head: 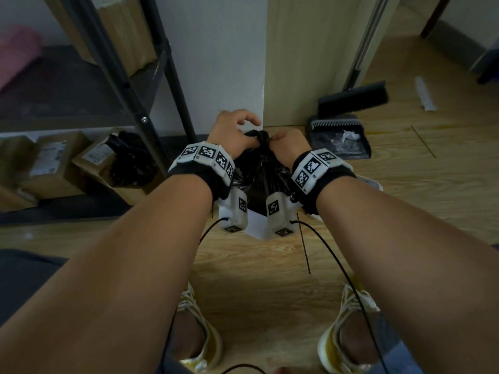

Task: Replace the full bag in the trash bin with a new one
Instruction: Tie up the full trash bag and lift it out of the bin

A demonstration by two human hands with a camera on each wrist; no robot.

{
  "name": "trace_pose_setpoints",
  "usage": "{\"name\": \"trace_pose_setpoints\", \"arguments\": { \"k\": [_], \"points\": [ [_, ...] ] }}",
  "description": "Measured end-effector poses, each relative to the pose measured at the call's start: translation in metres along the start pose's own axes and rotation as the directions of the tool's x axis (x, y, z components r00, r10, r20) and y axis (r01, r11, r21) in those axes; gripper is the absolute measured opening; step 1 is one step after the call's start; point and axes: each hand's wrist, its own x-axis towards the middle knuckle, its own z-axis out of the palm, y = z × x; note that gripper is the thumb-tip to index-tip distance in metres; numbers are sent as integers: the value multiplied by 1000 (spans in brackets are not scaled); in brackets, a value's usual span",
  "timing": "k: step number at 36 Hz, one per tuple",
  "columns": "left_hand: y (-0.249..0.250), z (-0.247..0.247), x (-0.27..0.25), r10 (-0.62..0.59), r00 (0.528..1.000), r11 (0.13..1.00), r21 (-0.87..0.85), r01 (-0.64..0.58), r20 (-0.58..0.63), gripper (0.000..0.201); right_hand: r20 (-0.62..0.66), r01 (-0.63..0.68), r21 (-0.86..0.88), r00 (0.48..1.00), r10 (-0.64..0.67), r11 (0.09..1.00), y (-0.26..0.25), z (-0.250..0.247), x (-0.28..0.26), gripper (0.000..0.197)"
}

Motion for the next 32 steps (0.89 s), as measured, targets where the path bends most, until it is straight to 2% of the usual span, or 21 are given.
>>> {"name": "trace_pose_setpoints", "arguments": {
  "k": [5, 8, 11, 15, 19, 22, 25, 32],
  "points": [
    [5, -1, -1, 26, 999, 999, -35, -26, 19, 21, -33, -43, 81, 998, 45, 996, -6, 0, -6, 33],
    [5, 1, -1, -9, 1000, 999, -41, 9, -3, 13, -47, -52, 94, 997, 56, 994, -7, -3, -9, 35],
    [1, 1, 1, -83, 995, 996, -49, 80, -59, 15, -61, -28, -42, 998, 26, 999, -6, -5, -9, 32],
    [-6, 0, 3, -165, 978, 978, 106, 179, -124, 23, -99, -25, -24, 995, 22, 999, -5, -7, -5, 30],
    [-12, 0, 2, -227, 960, 944, 206, 259, -166, 27, -188, -16, -152, 982, -13, 988, 2, -9, -3, 18],
    [-26, -1, 6, -308, 926, 901, 246, 358, -220, 32, -298, -92, -138, 953, 47, 986, 7, -13, -1, 19],
    [-38, -6, 5, -392, 880, 843, 278, 460, -268, 37, -312, -129, -128, 946, 83, 983, 13, -18, -4, 26],
    [-46, -1, -1, -474, 802, 754, 302, 583, -364, 34, -356, -223, -122, 920, 167, 967, 34, -21, -4, 34]
  ]
}}
